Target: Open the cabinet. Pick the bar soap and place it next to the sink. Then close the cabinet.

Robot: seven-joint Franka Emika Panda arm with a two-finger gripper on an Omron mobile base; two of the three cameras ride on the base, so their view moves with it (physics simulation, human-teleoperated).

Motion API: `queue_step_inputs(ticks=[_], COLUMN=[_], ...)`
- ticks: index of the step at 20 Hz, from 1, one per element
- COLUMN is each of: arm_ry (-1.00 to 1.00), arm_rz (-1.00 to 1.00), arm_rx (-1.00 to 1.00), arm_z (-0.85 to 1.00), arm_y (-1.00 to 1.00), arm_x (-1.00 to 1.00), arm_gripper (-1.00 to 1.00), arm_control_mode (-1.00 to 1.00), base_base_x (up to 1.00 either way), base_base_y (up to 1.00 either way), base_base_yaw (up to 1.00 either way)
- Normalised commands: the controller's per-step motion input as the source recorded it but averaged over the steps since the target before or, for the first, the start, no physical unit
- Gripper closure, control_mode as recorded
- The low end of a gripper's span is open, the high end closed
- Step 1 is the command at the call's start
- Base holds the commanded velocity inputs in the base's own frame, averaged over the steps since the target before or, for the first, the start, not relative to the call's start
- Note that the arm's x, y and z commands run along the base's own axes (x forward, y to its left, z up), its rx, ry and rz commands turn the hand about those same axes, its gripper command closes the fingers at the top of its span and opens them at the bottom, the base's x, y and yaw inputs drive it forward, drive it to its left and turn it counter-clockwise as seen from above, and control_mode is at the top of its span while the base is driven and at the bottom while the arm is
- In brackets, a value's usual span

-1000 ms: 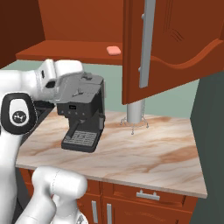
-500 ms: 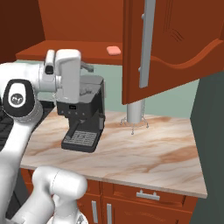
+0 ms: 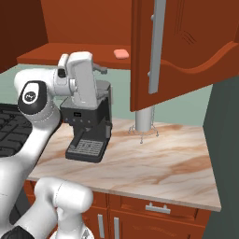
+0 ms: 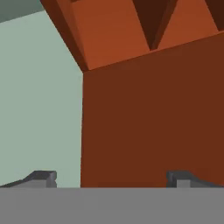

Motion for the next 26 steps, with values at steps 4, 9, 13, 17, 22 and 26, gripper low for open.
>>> queue_step_inputs(ticks=[4, 9, 13, 17, 22, 26], arm_ry=[0.00, 0.01, 0.01, 0.03, 0.09, 0.10], arm_rz=[-0.16, -0.14, -0.14, -0.11, -0.06, -0.06], arm_rx=[-0.03, 0.00, -0.01, -0.01, -0.02, -0.01], arm_z=[0.05, 0.19, 0.14, 0.06, 0.00, 0.00], arm_y=[-0.23, -0.31, -0.42, -0.28, -0.12, -0.22], arm_x=[0.16, 0.03, 0.08, 0.15, 0.36, 0.36], arm_gripper=[-1.00, -1.00, -1.00, -1.00, -1.00, -1.00], arm_control_mode=[-1.00, -1.00, -1.00, -1.00, -1.00, -1.00], base_base_x=[0.00, 0.00, 0.00, 0.00, 0.00, 0.00], base_base_y=[0.00, 0.00, 0.00, 0.00, 0.00, 0.00], base_base_yaw=[0.00, 0.00, 0.00, 0.00, 0.00, 0.00])
